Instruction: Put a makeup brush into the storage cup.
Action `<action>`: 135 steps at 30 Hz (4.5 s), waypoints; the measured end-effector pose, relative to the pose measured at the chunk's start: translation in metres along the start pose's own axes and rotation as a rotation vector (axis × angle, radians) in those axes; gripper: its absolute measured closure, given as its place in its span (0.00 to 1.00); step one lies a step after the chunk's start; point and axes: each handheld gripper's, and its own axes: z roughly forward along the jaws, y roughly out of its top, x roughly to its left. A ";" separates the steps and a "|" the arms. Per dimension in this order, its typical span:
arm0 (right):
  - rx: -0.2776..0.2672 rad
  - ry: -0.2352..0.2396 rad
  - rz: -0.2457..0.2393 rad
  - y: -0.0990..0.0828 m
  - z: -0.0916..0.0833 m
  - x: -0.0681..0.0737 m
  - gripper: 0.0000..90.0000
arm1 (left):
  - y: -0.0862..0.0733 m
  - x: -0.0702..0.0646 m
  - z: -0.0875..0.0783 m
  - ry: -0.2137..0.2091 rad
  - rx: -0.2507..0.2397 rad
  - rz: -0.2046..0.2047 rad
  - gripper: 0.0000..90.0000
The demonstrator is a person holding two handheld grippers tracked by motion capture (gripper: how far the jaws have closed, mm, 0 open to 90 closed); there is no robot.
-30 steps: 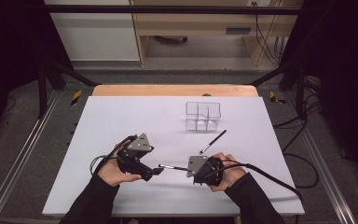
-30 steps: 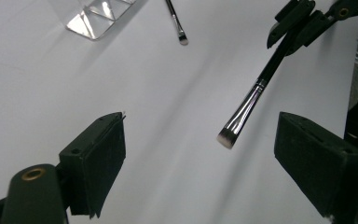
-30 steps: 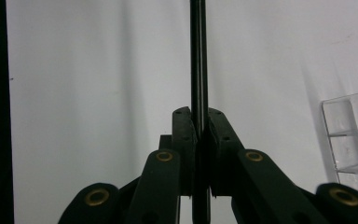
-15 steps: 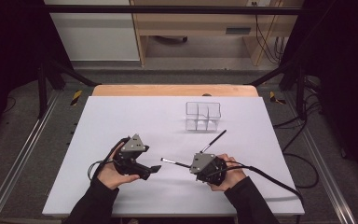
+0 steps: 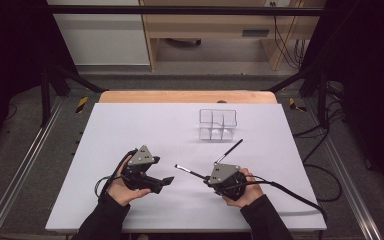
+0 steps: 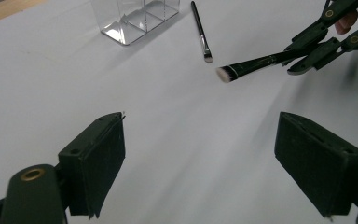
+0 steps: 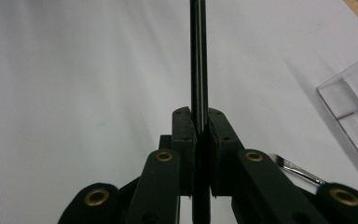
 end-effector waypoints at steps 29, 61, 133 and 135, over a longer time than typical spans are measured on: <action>-0.120 -0.046 0.201 -0.001 0.005 0.002 0.93 | -0.012 -0.009 0.010 0.011 -0.173 -0.165 0.19; -0.226 -0.075 0.307 0.003 0.005 0.002 0.93 | 0.003 -0.015 0.018 -0.042 -0.328 -0.277 0.29; -0.344 -0.070 0.394 0.006 0.011 0.008 0.93 | 0.009 -0.028 0.040 -0.120 -0.521 -0.491 0.84; -0.342 -0.069 0.393 0.006 0.011 0.008 0.93 | 0.009 -0.029 0.040 -0.120 -0.522 -0.491 0.84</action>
